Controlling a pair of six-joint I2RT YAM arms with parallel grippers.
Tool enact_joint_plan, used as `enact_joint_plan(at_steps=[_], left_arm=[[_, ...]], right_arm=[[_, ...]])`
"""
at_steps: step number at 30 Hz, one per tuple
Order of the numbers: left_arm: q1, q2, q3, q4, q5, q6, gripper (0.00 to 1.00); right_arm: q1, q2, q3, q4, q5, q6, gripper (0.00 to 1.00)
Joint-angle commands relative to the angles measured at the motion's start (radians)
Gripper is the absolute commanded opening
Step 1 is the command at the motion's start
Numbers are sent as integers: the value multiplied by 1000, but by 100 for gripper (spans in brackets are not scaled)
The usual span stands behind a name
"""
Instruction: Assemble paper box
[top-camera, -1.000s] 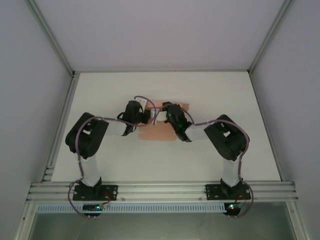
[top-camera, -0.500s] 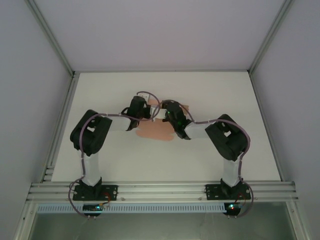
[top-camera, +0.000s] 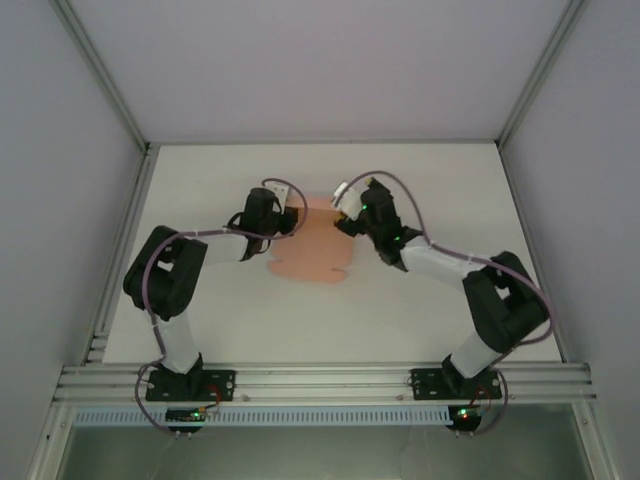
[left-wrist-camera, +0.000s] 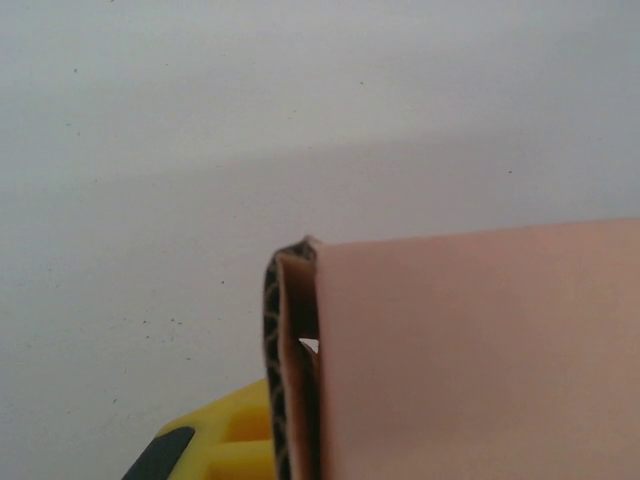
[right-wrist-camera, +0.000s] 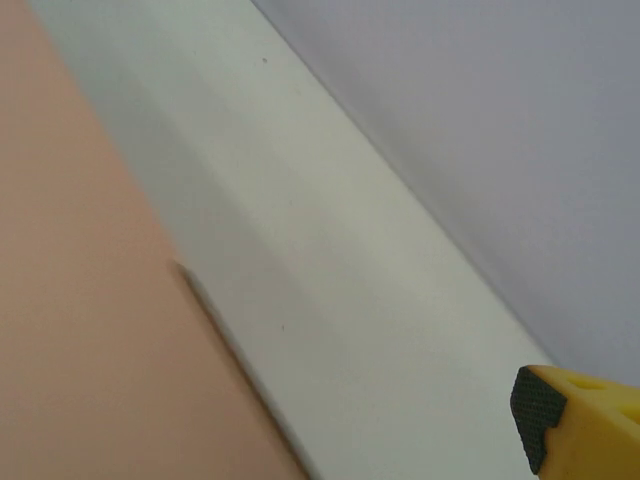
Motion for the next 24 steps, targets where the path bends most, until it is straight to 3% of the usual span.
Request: enact_joint_plan(at_steps=[1, 3, 5, 8, 12, 13, 17, 20, 24], left_arm=[[9, -31, 7, -57, 116, 0, 0], [10, -25, 11, -73, 133, 4, 0], [10, -14, 24, -105, 143, 7, 0], [10, 3, 36, -135, 149, 11, 0], [9, 17, 44, -170, 121, 2, 3], [9, 22, 51, -186, 111, 5, 3], [9, 45, 73, -239, 45, -15, 8], [9, 53, 74, -253, 33, -20, 20], [10, 42, 54, -249, 32, -30, 25]], right_arm=[[-63, -22, 35, -274, -257, 219, 99], [-76, -18, 36, -278, -303, 227, 91], [-79, -10, 40, -268, -324, 232, 74], [-82, -2, 57, -283, -372, 233, 65], [-80, 5, 65, -303, -419, 233, 30], [-82, 4, 60, -301, -427, 237, 26], [-82, 5, 50, -306, -442, 241, 17], [-79, 3, 40, -304, -433, 242, 14], [-80, 2, 38, -303, -418, 250, 12]])
